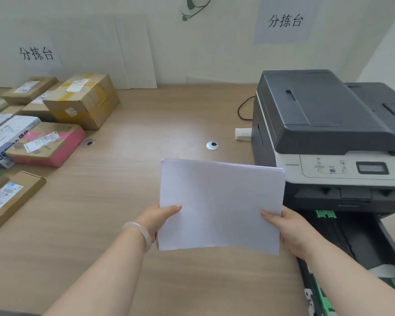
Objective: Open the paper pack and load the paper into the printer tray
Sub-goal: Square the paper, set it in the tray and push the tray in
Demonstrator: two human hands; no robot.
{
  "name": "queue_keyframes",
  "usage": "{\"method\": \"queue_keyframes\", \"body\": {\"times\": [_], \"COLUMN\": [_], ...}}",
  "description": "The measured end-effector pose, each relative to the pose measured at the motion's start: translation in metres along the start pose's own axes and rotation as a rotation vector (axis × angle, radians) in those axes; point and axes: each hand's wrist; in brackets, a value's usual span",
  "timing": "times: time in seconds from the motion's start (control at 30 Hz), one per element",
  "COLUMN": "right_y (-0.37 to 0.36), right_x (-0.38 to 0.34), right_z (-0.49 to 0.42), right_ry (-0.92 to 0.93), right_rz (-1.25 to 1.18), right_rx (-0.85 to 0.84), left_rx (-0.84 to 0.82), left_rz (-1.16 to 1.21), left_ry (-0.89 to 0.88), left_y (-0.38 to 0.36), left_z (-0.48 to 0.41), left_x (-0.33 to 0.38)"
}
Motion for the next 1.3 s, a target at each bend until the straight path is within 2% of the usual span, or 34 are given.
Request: {"method": "queue_keyframes", "body": {"times": [0.13,0.2,0.33,0.5,0.7,0.87,1.03,1.13,1.3], "right_y": [-0.012,-0.017,-0.021,-0.019,-0.017,-0.02,-0.026,-0.022,-0.026], "right_x": [0.012,0.016,0.029,0.063,0.063,0.072,0.038,0.01,-0.021], "right_z": [-0.007,-0.011,-0.029,-0.042,-0.052,-0.056,-0.051,-0.044,-0.034], "right_ry": [0.065,0.104,0.15,0.06,0.037,-0.035,0.064,0.124,0.048], "right_rz": [-0.019,-0.064,-0.065,0.092,0.07,0.119,0.161,0.167,-0.247], "right_rx": [0.134,0.162,0.247,0.266,0.283,0.309,0.241,0.158,0.005], "left_rx": [0.239,0.303,0.295,0.306,0.278,0.321,0.37,0.333,0.267], "left_rz": [-0.029,-0.017,0.046,-0.083,-0.009,-0.142,-0.185,-0.106,0.136], "left_ry": [-0.111,-0.171,-0.182,-0.043,-0.114,-0.074,-0.125,-0.155,-0.073], "left_y": [-0.03,-0.037,-0.039,-0.036,-0.04,-0.045,-0.035,-0.013,0.013], "left_z": [-0.013,-0.018,-0.036,-0.055,-0.062,-0.066,-0.053,-0.043,-0.025], "left_x": [-0.013,-0.017,-0.033,-0.071,-0.062,-0.065,-0.047,-0.04,-0.034]}}
Point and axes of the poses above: each hand's wrist, its own z-axis away from the middle knuckle, its own y-axis out of the back of the hand, x = y × z, and after that the axes turned 4 degrees about -z, right-handed
